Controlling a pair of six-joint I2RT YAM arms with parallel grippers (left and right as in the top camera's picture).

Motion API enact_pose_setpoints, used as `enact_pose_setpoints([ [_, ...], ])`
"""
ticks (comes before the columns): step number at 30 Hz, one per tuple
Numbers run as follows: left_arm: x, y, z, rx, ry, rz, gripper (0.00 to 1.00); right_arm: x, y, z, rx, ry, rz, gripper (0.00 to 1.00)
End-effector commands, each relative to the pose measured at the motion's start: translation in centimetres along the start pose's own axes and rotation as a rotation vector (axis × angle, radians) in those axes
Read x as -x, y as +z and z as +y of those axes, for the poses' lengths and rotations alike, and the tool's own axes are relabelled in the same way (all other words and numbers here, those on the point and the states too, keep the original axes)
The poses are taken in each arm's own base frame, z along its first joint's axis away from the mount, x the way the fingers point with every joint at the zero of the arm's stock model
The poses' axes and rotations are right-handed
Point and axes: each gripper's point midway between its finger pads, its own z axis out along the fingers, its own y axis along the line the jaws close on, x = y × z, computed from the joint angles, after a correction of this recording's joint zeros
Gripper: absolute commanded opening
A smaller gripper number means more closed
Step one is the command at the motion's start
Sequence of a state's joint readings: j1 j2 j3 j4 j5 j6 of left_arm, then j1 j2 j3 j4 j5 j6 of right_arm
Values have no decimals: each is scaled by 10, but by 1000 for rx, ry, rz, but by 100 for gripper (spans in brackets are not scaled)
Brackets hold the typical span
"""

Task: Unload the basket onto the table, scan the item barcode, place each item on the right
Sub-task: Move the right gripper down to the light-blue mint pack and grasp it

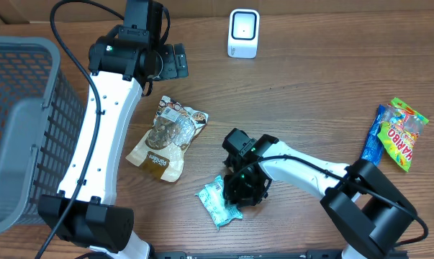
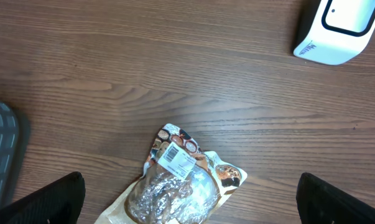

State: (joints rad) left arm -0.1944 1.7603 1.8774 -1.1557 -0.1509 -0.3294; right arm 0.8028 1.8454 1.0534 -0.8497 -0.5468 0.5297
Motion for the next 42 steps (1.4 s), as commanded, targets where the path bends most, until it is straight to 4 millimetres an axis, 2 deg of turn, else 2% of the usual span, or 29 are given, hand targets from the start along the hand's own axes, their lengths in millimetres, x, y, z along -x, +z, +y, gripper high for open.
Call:
enact_pose_setpoints([
  [1,7,-10,2,-2,14,-31,100,5,4,-9,-45,75,-18,31],
  [5,7,-10,2,-2,14,-31,100,6,3,-10,-50,80,-22,24],
  [6,7,-10,2,-2,14,-31,100,6,3,-10,-50,80,-22,20],
  [8,7,-10,2,-2,14,-31,100,6,3,-10,-52,81,-20,4],
  [11,7,-10,2,-2,14,-31,100,7,-1,-9,-54,90,-19,4],
  [14,7,-10,2,-2,14,-32,100,15,-14,-11,-50,123,-33,4],
  [18,7,-10,2,-2,14,-31,100,45,-42,-24,-83,173,-135,4],
  [22,7,-10,2,-2,14,-31,100,88,-79,-46,-149,204,-308,4],
  [24,7,-10,2,-2,14,-31,99,110,-100,-52,-143,159,-380,4],
  [26,7,-10,2,-2,14,-31,100,115,-109,-54,-119,117,-386,4],
  [27,7,-10,2,-2,14,-31,100,112,-111,-49,-83,77,-361,7],
  [30,7,-10,2,-2,14,-31,99,90,-107,-21,88,-69,-238,51],
  [32,7,-10,2,-2,14,-31,100,75,-99,-11,112,-132,-178,68],
  [33,7,-10,2,-2,14,-31,100,69,-94,-8,99,-156,-161,71],
  [37,7,-10,2,-2,14,-32,100,51,-62,7,6,-267,-125,73],
  [38,7,-10,2,-2,14,-31,100,45,-53,12,-35,-306,-120,80],
  [42,7,-10,2,-2,14,-31,100,27,-31,13,-231,-413,-111,85],
])
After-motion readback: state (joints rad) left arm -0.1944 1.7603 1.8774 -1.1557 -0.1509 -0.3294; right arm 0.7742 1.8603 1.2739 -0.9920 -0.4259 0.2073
